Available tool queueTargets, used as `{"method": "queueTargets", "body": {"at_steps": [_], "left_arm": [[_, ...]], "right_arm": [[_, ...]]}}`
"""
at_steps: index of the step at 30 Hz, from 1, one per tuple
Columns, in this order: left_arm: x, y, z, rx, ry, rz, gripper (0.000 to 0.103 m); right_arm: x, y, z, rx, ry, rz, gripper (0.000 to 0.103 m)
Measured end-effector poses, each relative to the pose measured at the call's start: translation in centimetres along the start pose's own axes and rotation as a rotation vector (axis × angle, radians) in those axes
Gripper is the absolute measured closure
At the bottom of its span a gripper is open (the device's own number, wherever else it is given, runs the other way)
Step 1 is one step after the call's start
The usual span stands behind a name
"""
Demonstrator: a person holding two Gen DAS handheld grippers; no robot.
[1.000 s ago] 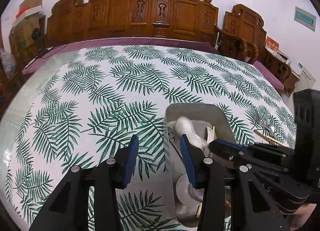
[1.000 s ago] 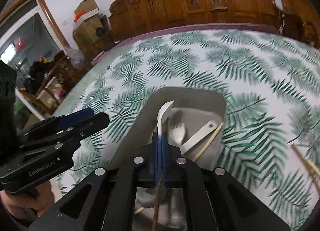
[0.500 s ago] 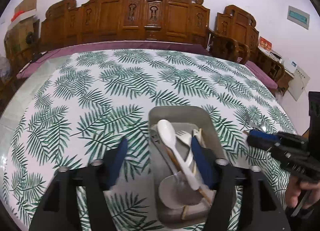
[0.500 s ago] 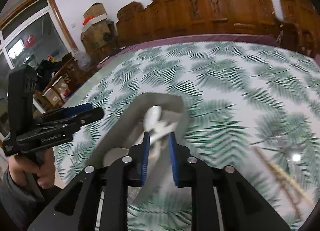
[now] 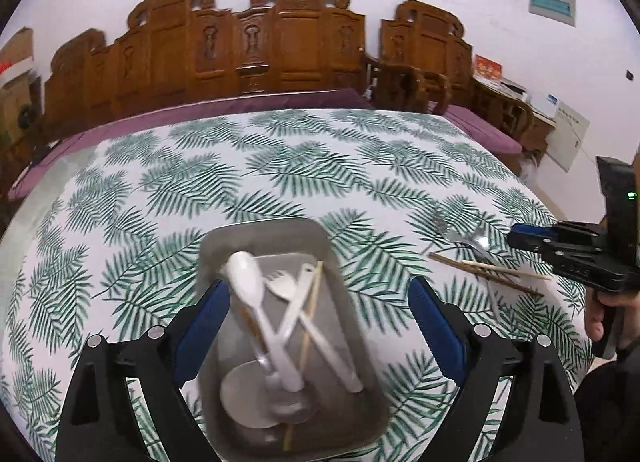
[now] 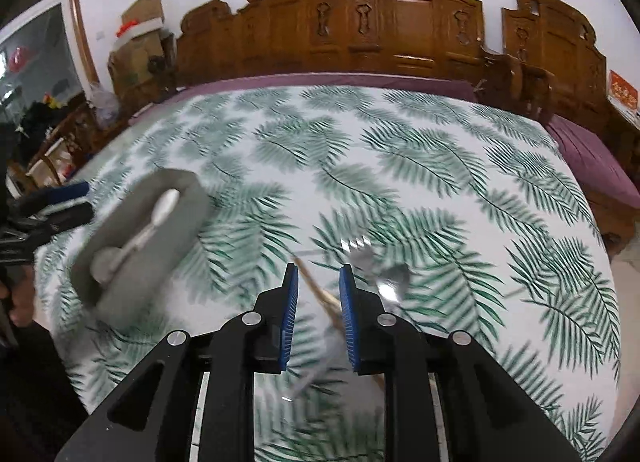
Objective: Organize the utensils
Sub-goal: 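Grasp a light wooden chopstick with the right gripper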
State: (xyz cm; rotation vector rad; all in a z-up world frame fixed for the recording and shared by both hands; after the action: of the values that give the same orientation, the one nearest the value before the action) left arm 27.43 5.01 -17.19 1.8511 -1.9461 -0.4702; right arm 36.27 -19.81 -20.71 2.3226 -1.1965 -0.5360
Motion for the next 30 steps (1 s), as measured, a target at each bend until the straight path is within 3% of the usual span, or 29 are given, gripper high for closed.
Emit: {"method": "queueTargets", "body": {"at_steps": [11, 22, 27, 28, 30], "left_arm": [[2.9, -0.5, 0.3, -0.016, -0.011, 0.055, 0.016], [4.6, -0.3, 0.8, -0.032, -0.049, 0.094, 0.016], [5.5, -0.4, 1.1, -0.036, -0.062, 0.100, 0.016], [5.7, -0.4, 1.2, -0.039, -0.063, 0.101, 0.016], [6.0, -0.4, 1.3, -0.044, -0.064, 0.106, 0.016]], "right_arm": [[3.2, -1.2, 3.6, -0.100, 0.037, 0.056, 0.080], [5.3, -1.3, 5.6, -0.176, 0.005, 0.045, 0.079], [4.3, -1.3, 5.7, -0.185, 0.049, 0.021, 0.085], [4.1, -1.2, 5.7, -0.184, 0.054, 0.013, 0.092], [4.0, -0.9, 5.6, -0.179, 0.055, -0.004, 0.097]]}}
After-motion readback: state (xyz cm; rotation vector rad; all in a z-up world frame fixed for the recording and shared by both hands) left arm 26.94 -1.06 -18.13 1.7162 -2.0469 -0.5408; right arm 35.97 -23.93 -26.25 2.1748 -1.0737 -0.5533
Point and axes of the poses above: each gripper's, at about its wrist camera, not at the fingertips, and y roughly against the way its jaws point, x to its right, z to its underside, the point moved 2 cm from there along -y, roughly the way its jaws point, and after that the axes turned 12 degrees about x, right-handed, at the moved point
